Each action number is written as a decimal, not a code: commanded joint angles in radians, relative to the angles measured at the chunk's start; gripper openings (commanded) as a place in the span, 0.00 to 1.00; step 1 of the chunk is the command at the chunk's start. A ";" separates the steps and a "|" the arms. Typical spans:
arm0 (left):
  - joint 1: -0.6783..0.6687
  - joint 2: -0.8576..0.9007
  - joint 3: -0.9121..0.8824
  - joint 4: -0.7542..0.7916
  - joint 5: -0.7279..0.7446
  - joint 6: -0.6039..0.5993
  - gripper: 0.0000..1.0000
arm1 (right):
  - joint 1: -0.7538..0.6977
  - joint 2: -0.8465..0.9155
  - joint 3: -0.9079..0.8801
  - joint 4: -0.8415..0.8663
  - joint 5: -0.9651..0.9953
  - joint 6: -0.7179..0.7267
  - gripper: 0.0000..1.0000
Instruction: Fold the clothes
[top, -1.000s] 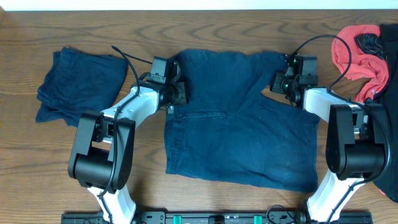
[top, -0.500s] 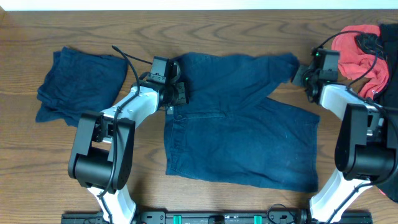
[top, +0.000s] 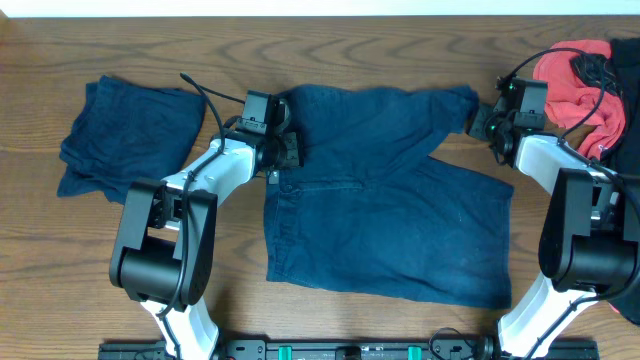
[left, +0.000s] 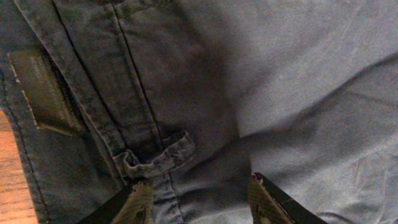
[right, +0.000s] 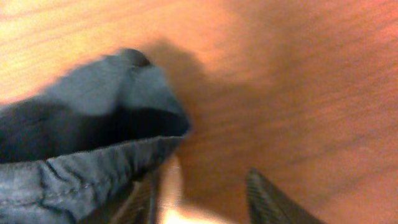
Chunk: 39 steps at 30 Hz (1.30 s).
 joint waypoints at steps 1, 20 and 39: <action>0.002 0.043 -0.033 -0.030 -0.013 0.001 0.52 | -0.037 -0.042 0.014 0.037 -0.165 0.119 0.46; 0.002 0.043 -0.033 -0.048 -0.013 0.001 0.52 | 0.079 -0.166 0.138 -0.172 -0.211 -0.016 0.43; 0.002 0.043 -0.033 -0.048 -0.013 0.001 0.52 | 0.306 -0.015 0.145 -0.161 0.338 0.032 0.56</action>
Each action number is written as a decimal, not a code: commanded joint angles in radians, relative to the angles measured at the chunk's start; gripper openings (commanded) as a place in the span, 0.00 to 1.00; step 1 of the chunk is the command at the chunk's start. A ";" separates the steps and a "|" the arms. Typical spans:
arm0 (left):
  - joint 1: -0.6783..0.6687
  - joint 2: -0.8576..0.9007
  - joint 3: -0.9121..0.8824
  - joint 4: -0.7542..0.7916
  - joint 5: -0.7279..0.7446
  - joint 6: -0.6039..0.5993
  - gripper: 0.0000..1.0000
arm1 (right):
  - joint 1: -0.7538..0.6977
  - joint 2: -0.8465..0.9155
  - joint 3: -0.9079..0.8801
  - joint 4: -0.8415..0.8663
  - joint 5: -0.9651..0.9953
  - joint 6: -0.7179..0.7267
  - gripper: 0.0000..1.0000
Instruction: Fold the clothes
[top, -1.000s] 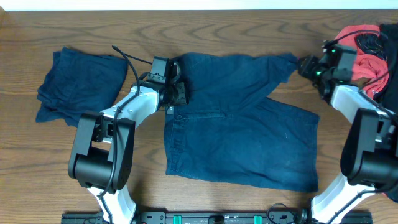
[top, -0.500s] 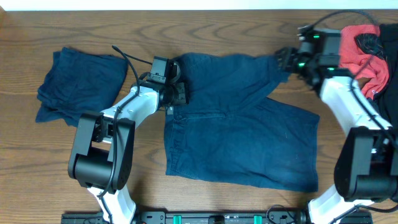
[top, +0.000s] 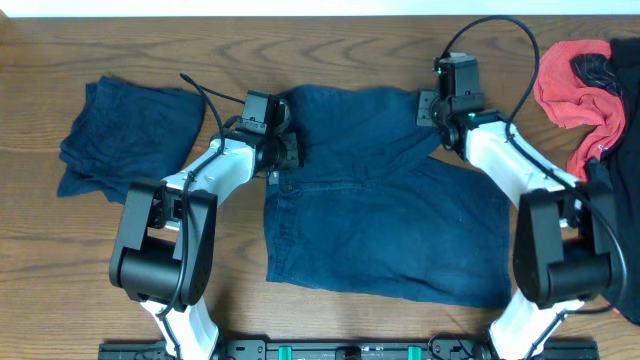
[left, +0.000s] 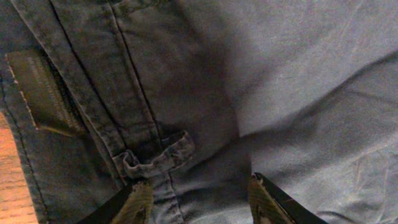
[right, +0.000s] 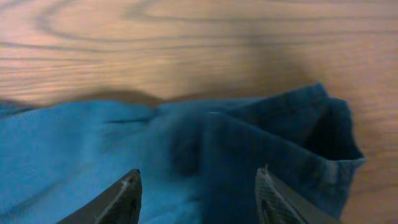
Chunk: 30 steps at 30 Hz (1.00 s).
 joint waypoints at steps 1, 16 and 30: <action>0.001 0.043 -0.033 -0.040 -0.013 -0.002 0.52 | 0.001 0.038 0.014 0.010 0.068 0.026 0.54; 0.002 0.043 -0.033 -0.059 -0.013 -0.002 0.52 | -0.080 0.006 0.014 -0.443 0.335 0.412 0.01; 0.002 0.043 -0.033 -0.079 -0.013 -0.002 0.52 | -0.203 -0.033 0.014 -0.593 0.370 0.421 0.01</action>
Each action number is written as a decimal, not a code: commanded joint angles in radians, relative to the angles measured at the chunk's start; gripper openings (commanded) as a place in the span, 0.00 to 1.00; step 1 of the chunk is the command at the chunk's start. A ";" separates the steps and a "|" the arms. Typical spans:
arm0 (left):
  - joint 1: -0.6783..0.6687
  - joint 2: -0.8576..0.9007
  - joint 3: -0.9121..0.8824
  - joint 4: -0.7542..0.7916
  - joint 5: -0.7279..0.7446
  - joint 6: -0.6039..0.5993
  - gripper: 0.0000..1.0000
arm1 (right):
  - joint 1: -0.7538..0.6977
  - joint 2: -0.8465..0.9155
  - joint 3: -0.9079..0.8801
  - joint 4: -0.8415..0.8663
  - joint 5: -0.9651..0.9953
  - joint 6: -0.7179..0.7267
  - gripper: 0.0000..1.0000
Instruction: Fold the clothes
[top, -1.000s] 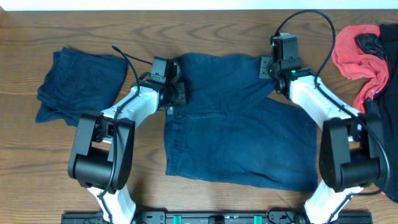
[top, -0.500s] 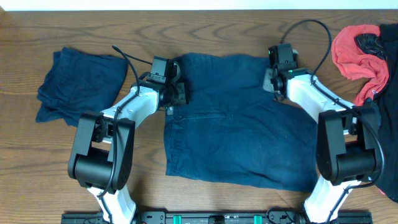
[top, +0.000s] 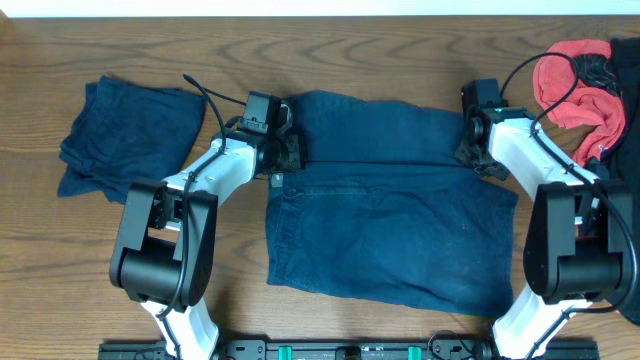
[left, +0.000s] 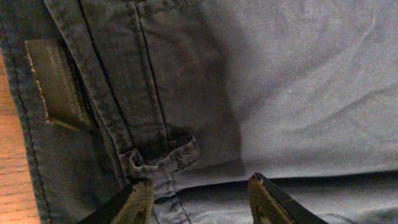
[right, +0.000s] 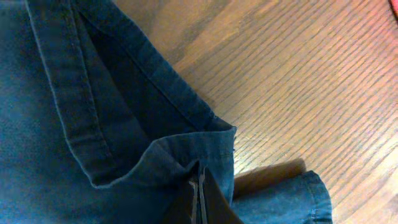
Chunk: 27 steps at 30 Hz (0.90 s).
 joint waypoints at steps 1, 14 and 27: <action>0.006 0.044 -0.037 -0.049 -0.040 -0.002 0.52 | -0.089 -0.027 0.006 -0.027 0.146 0.021 0.01; 0.006 0.044 -0.037 -0.068 -0.040 -0.002 0.52 | -0.221 -0.057 0.024 0.136 -0.243 -0.343 0.11; 0.006 0.044 -0.037 -0.106 -0.040 -0.002 0.52 | -0.154 -0.023 0.025 0.316 -0.637 -0.604 0.21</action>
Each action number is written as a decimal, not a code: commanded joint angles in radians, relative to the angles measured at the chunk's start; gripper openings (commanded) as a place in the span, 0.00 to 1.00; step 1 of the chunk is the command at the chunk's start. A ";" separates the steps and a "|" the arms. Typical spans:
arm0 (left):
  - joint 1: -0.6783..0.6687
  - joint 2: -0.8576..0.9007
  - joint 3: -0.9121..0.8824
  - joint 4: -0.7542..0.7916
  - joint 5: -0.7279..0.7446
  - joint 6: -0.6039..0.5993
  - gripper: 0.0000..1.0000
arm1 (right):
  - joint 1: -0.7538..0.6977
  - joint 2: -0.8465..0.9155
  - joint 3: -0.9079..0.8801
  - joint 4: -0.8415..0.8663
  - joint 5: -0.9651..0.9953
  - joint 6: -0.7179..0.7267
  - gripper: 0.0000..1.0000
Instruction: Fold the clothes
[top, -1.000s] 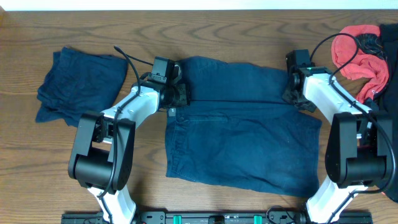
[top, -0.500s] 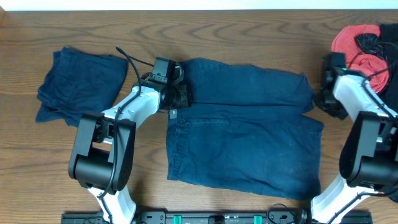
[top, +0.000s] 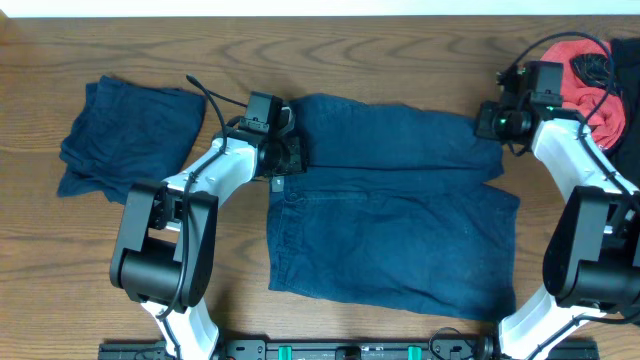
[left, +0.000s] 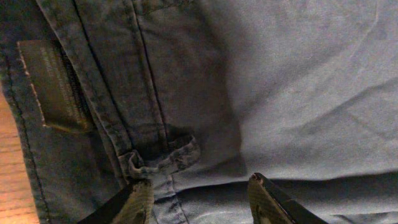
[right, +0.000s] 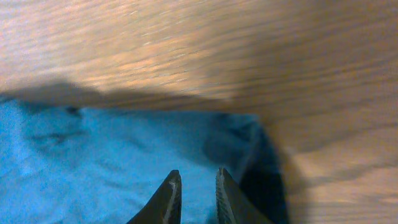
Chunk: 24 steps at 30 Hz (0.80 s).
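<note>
A pair of dark blue denim shorts (top: 390, 230) lies flat in the middle of the table, with one leg laid as a straight band across the top (top: 400, 140). My left gripper (top: 288, 152) rests open on the waistband. In the left wrist view the left gripper (left: 198, 182) straddles a belt loop (left: 165, 158) beside the leather patch (left: 53, 84). My right gripper (top: 497, 120) hovers at the band's upper right corner. The right wrist view shows the right gripper (right: 194, 175) narrowly open over blue cloth (right: 93, 155), with nothing between its fingers.
A folded dark blue garment (top: 125, 135) lies at the left of the wooden table (top: 350, 50). At the far right are a red cloth (top: 580, 70) and a dark item (top: 630, 60) at the frame's edge. Cables trail from both wrists.
My right gripper was shut on the hem at the band's right end. Now it is narrowly open, holds nothing, and sits a little up and right. The left gripper has not moved.
The upper leg first lay rumpled and slanted toward the far right, my right gripper at its tip. Then the right gripper stood open over the leg nearer the middle. Later it was shut on the hem with the leg straightened across the top. Now the hem is let go.
</note>
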 joint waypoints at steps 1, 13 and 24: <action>0.011 0.046 -0.046 -0.056 -0.061 -0.002 0.52 | 0.023 0.024 0.013 -0.005 -0.047 -0.055 0.24; 0.011 0.046 -0.046 -0.063 -0.061 -0.002 0.52 | 0.006 0.088 0.013 -0.391 0.475 0.350 0.07; 0.011 0.046 -0.046 -0.068 -0.061 -0.002 0.52 | -0.018 0.061 0.072 -0.398 0.394 0.252 0.07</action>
